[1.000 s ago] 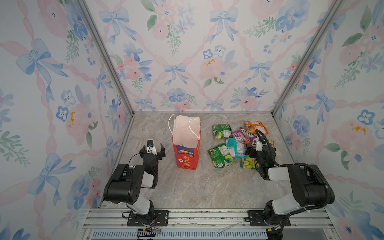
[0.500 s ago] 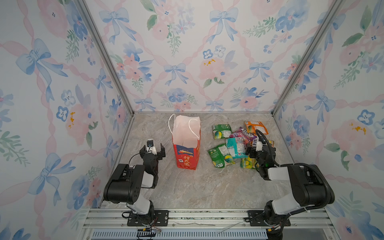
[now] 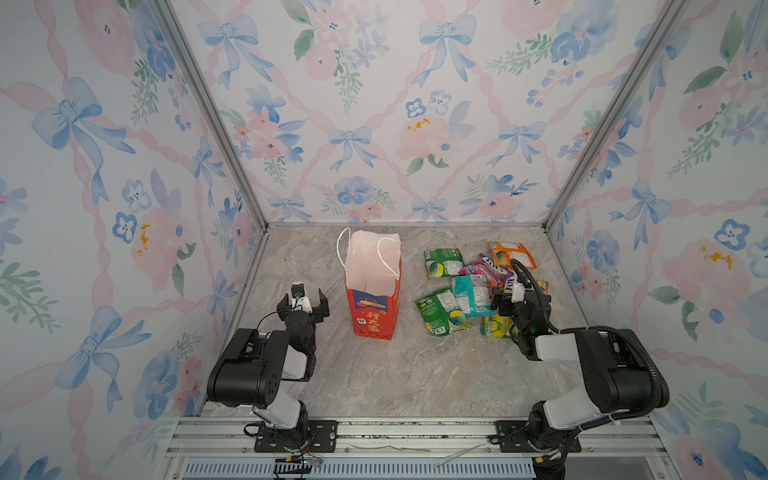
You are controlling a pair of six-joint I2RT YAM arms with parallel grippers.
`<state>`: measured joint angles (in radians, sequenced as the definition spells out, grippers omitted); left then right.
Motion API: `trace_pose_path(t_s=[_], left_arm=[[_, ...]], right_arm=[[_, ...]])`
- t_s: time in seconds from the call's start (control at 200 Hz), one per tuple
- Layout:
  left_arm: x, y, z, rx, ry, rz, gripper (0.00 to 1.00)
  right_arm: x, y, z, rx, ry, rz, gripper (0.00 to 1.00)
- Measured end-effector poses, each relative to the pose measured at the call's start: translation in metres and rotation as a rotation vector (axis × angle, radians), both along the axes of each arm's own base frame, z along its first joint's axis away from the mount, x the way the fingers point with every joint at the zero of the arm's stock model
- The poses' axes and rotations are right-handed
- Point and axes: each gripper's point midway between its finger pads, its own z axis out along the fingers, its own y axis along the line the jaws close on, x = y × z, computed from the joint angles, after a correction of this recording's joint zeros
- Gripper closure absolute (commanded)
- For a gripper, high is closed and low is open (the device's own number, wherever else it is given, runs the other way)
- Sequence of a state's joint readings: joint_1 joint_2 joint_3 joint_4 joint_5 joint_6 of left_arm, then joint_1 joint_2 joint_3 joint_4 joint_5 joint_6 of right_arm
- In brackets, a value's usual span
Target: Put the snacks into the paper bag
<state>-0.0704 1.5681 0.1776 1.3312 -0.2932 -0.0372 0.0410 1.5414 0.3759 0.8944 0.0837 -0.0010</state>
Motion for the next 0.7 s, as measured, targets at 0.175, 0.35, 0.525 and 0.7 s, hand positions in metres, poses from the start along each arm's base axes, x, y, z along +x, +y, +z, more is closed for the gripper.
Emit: trace_pose_path(t_s=[0.175,0.35,0.525,0.7], left_arm=[[-0.003,0.000,0.012,0.002,-0.032,0.014,0.02],[-0.009,-0.005,0.045,0.006,-0.109,0.015,0.02],[-0.015,-0.005,0.057,0.004,-0.121,0.011,0.02],[-0.020,-0.006,0.067,-0.002,-0.125,0.002,0.02]], right_arm=[[0.000,0.000,0.000,-0.004,0.000,-0.004,0.04],[0.004,-0.001,0.004,-0.013,0.032,-0.017,0.03],[0.013,0.000,0.042,-0.017,-0.003,-0.023,0.03],[0.012,-0.001,0.063,0.005,0.022,-0.038,0.04]])
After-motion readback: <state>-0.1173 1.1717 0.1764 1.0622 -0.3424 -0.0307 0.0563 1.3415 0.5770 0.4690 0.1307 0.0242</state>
